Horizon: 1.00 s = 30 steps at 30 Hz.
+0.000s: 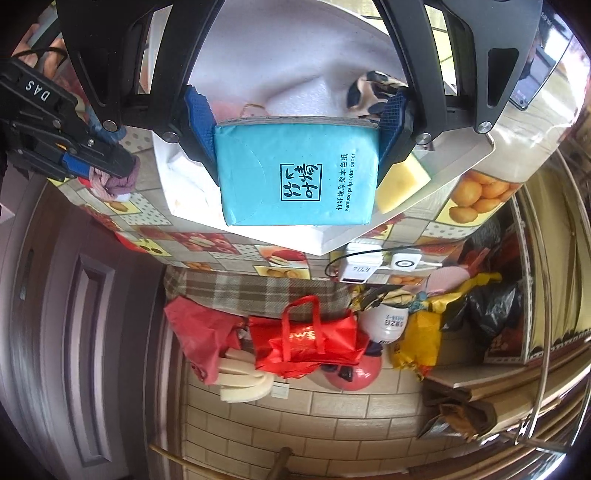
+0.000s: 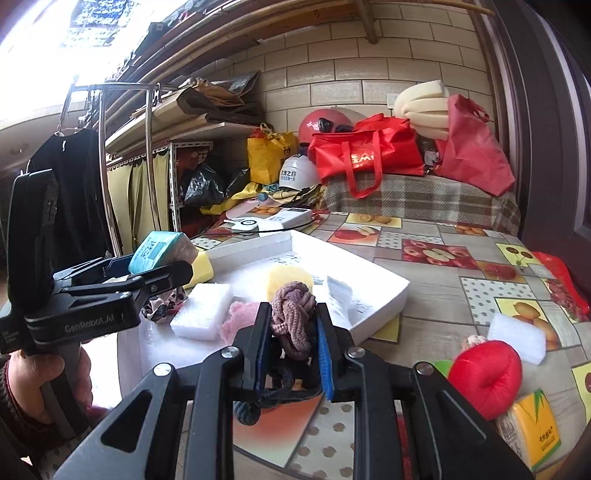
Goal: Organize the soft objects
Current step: 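Carry the blue tissue pack and hair ties over the white tray, then lower the tissue pack and hair ties into the tray and open both tools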
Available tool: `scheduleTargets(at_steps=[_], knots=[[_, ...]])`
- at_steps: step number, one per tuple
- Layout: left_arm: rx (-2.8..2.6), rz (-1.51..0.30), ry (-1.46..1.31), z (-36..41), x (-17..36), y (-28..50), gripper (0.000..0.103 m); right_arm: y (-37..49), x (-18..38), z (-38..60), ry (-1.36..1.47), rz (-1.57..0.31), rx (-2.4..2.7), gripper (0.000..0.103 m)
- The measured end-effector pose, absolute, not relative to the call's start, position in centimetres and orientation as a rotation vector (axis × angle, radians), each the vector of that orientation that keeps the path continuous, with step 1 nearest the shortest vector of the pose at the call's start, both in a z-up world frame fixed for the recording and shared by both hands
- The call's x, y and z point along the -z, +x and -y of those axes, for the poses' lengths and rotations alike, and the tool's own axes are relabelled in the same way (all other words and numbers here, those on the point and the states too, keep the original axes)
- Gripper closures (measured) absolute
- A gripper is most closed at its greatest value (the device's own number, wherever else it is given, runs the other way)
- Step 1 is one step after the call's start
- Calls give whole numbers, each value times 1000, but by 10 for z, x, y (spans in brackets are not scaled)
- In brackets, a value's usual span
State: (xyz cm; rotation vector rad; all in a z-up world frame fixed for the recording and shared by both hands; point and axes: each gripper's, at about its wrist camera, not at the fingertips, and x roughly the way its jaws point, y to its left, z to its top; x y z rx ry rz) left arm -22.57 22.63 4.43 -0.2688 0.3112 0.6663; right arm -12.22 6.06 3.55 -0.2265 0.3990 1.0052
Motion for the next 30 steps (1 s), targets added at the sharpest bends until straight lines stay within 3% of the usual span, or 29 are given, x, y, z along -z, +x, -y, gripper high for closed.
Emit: scheduleTargets(at_steps=[10,17,21,26,30], knots=[[-746,-295,-355,-264,-41,-236,29,-141,-30,-104,-321,-421,-1163,80],[-734,-304,-372,-267,-40,-234,29,-137,-5,-151,-514,-622,-1230,81],[-737,-308,-326,-262,-43,-229,29,-115,-5,-156,-539,-549,-1093,81],[-733,-344,-282,-262,-43,-216,29,-73,-11,-148,-388,-591,-990,81],[-733,-392,-254,-261,-41,-203,29,-84,-19,-141,-356,-527,-996,81]])
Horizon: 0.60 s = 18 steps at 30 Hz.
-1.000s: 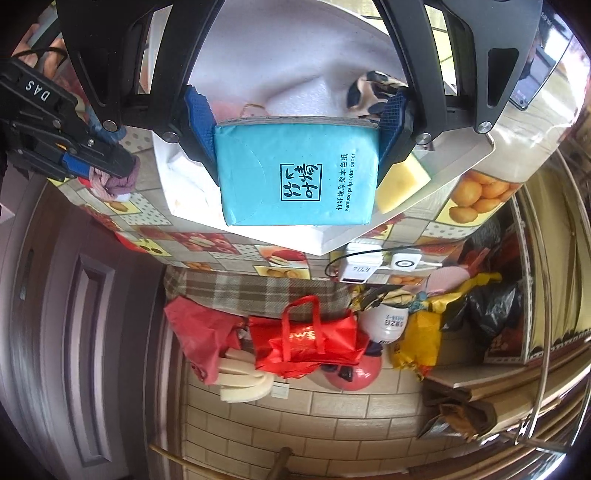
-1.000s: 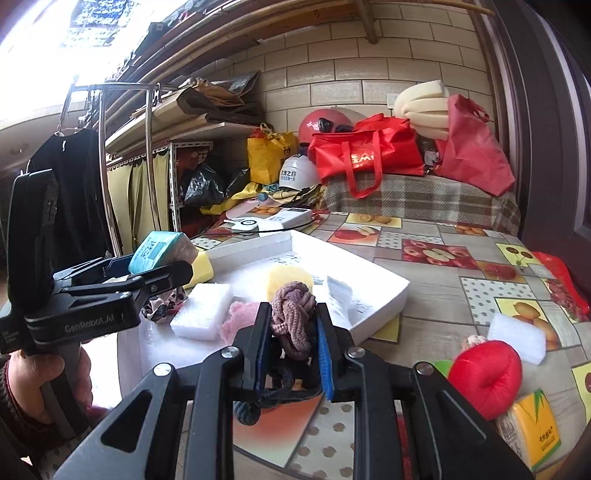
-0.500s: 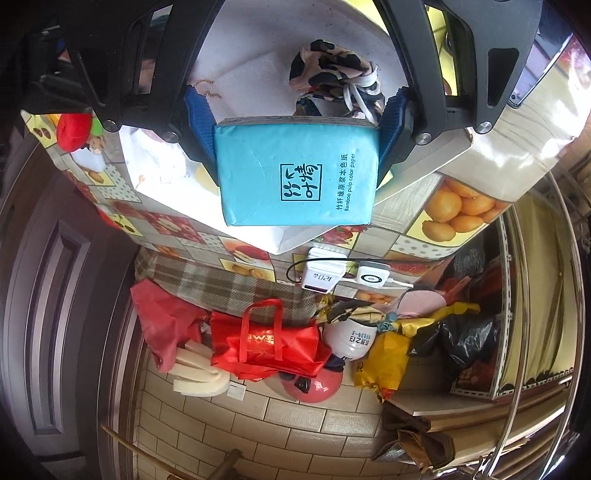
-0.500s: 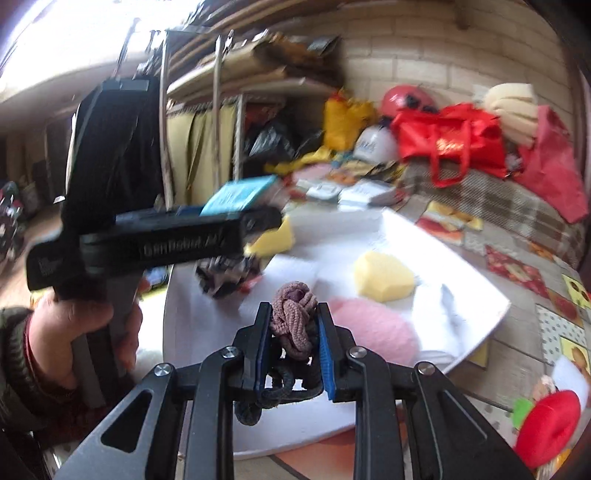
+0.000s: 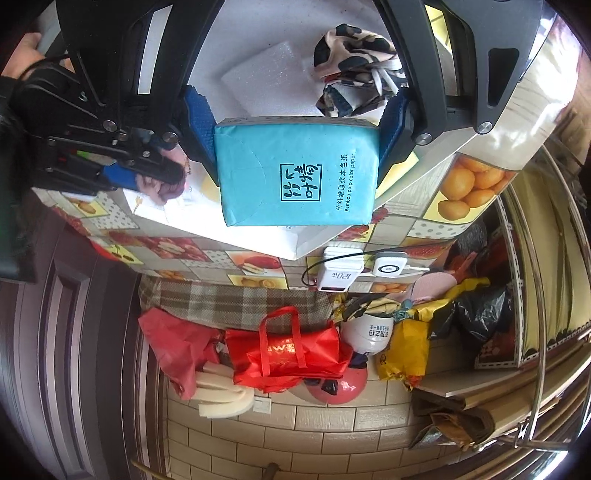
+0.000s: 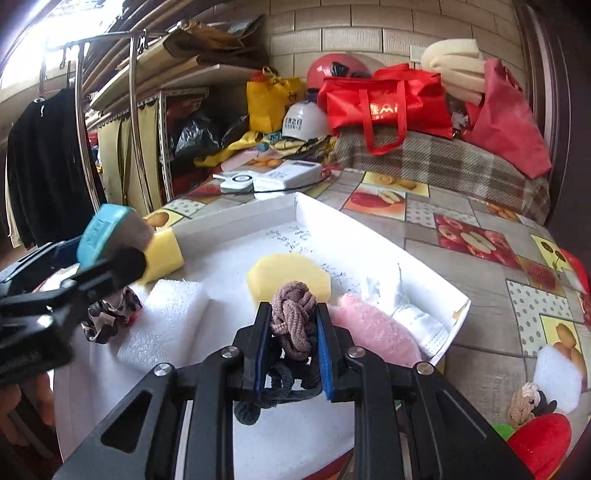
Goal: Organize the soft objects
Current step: 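Lower the tissue pack and hair ties into the tray and open both tools, then withdraw both tools from the tray toward the remaining items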
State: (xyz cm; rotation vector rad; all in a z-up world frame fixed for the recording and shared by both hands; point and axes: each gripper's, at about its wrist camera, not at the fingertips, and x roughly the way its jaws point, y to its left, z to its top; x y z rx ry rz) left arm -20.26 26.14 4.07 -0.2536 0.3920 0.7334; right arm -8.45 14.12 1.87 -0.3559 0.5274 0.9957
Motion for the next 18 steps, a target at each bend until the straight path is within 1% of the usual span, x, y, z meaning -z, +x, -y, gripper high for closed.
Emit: scheduleTargets(at_steps=[1,4,9,10,11,12,13,14,18], knots=[[-735,-400,-259,-263,-40,-201,29,-89,-21,-141,-351,-511,-1005,81],[-732,-398,-293,-269,-39,-204,29,-94,-20,-147,-312,-550,-1049,81],[-768,-395,-295,-270,-38,-206,27,-109,-22,-154,-370,-478,-1051,80],[-790,-389,-288,-268,-39,-207,25,-111,-22,-154,-376,-472,-1048,77],[-809,-381,-282,-267,-39,-209,20,-111,-22,-154,-380,-467,-1040,63],[-819,-371,-276,-265,-40,-210,17,-111,-22,-154,-382,-463,-1025,51],[-826,-362,-269,-264,-40,-212,17,-110,-22,-154,-383,-461,-1015,15],[-827,-353,-259,-261,-41,-213,17,-110,-22,-153,-379,-455,-1004,1],[-838,-348,-225,-256,-42,-212,17,-108,-24,-150,-367,-442,-991,0]])
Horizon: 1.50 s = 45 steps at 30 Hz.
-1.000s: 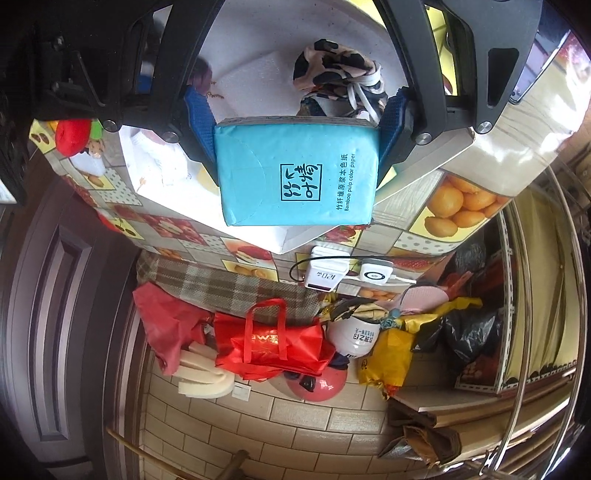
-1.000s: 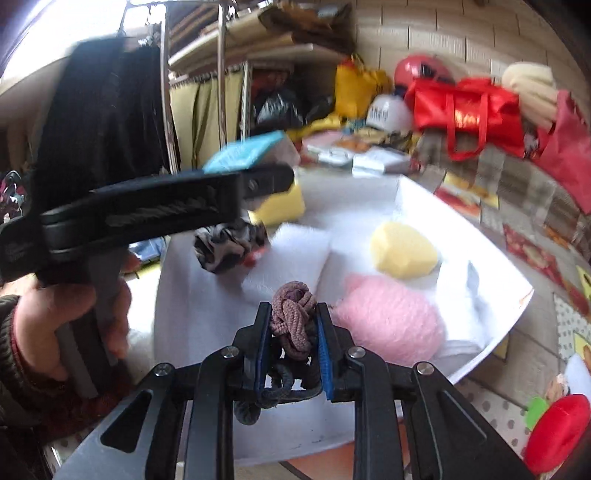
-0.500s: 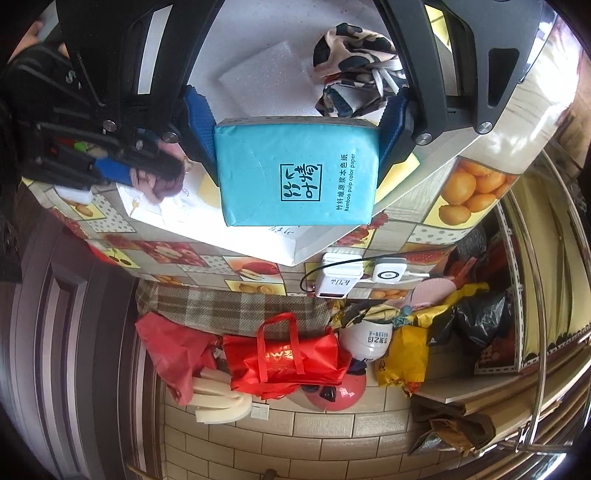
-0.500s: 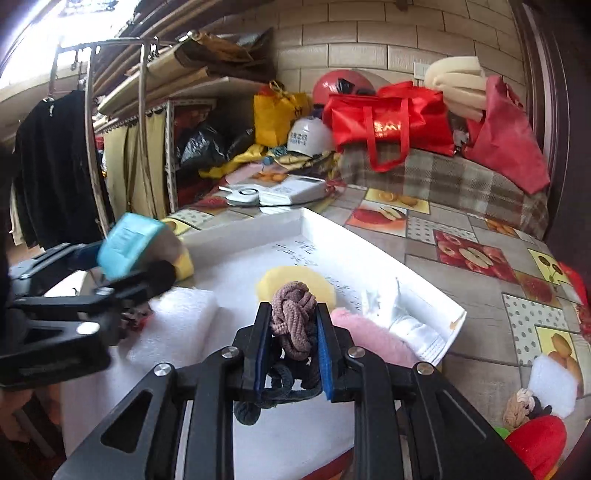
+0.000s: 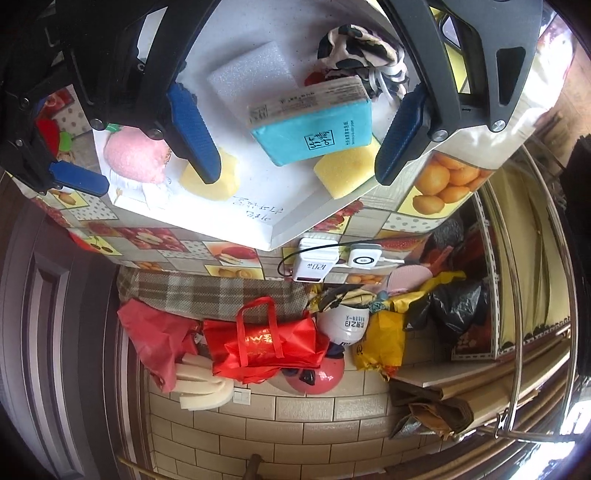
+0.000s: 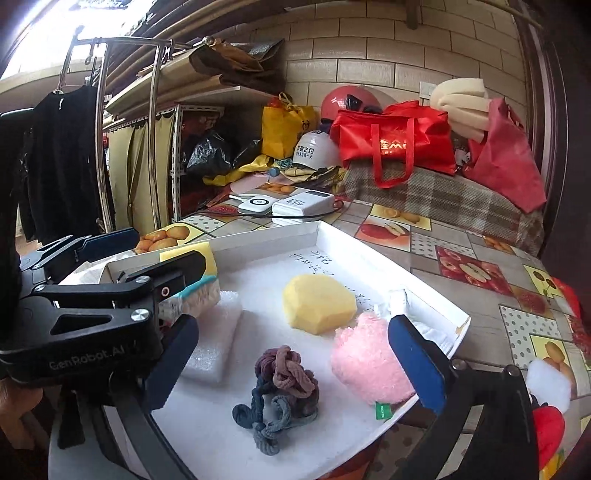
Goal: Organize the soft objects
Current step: 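Withdraw both tools from the tray toward the remaining items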
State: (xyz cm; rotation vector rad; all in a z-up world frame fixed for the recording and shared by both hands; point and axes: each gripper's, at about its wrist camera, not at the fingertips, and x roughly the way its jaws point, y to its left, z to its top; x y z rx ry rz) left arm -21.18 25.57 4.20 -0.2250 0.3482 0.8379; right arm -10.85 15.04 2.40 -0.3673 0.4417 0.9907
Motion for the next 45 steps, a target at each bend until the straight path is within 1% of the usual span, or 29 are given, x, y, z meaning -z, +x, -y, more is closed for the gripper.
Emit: scheduleTargets(at_steps=[9,14,17,23,26,29,34,37,39,42,45], knots=[[-865,-300,-166,-243,-46,-215,17,-108,-24,-145,-343,-450,-967,0],[-883,-285,-145,-232,-48,-217,17,-106,-20,-132,-306,-537,-966,0],[-886,-275,-163,-225,-48,-219,17,-115,-25,-114,-277,-501,-949,0],[-816,-270,-158,-208,-48,-216,17,-144,-32,-89,-341,-422,-982,1],[-761,-268,-156,-197,-49,-214,17,-149,-37,-65,-344,-390,-973,0],[-710,-271,-140,-181,-51,-208,17,-139,-41,-39,-337,-405,-929,0],[-570,-286,-91,-149,-54,-188,17,-106,-50,34,-172,-461,-817,0],[-498,-324,-55,-133,-53,-173,17,-98,-55,69,-216,-431,-714,0],[-473,-355,-2,-120,-53,-162,17,-90,-53,85,-256,-463,-675,0],[-456,-379,65,-104,-52,-152,17,-72,-39,93,-300,-600,-701,0],[-419,-401,85,-94,-50,-145,17,-64,-30,97,-271,-680,-716,0]])
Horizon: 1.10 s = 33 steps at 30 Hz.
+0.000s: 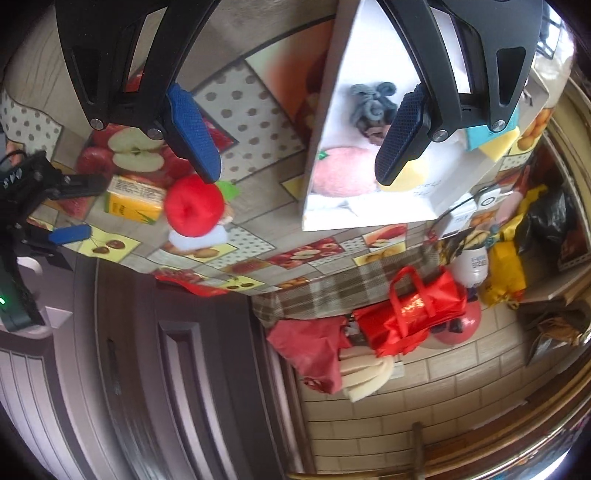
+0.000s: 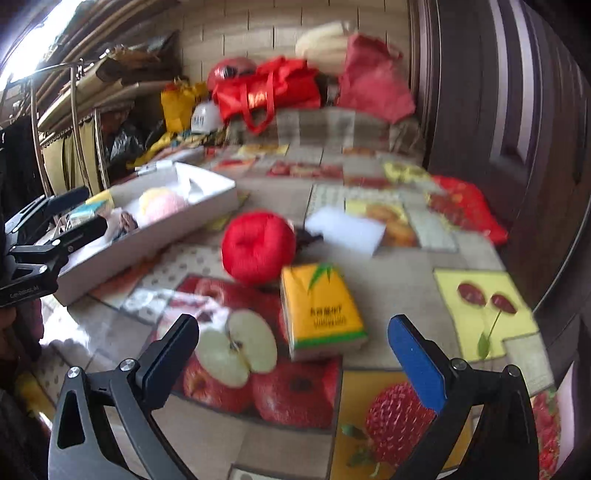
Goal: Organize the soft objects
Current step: 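Grasp the yellow BAMBOO LOVE tissue pack with the right tool while the left tool reaches the red ball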
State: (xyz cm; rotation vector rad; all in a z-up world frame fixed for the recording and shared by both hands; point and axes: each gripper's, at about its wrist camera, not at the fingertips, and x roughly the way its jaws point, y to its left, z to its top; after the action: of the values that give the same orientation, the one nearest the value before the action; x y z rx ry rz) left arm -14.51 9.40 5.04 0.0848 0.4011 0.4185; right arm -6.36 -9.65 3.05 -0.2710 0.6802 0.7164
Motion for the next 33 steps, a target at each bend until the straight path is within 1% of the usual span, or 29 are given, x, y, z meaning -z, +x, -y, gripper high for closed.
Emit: scheduleTargets(at_steps=[4,7,8,9,10,11,13,19,25,33], knots=[[-391,-447,44,-91,-47,-126,17,-45,-28,93,-272,-725,-711,0],[-343,-493,36,-81,-43,-100,17,-26,-9,71,-388,-813,-697,1],[-334,-510,54,-76,-42,-92,17,-21,-2,64,-423,-839,-692,7],[-324,-526,75,-72,-40,-85,17,-17,5,59,-445,-869,-700,18],[-322,-537,93,-68,-39,-80,17,-17,3,60,-433,-866,-720,39],[-320,-548,113,-64,-38,-75,17,-19,0,63,-433,-844,-717,54],[-314,-562,137,-60,-36,-65,17,-17,-1,74,-440,-818,-659,54],[-342,-600,123,-63,-34,-29,17,11,-3,118,-193,-881,-624,54],[-335,-634,114,-67,-30,3,17,10,-6,113,-186,-881,-654,54],[-294,-702,222,-48,-21,35,17,15,-5,115,-152,-895,-673,54]])
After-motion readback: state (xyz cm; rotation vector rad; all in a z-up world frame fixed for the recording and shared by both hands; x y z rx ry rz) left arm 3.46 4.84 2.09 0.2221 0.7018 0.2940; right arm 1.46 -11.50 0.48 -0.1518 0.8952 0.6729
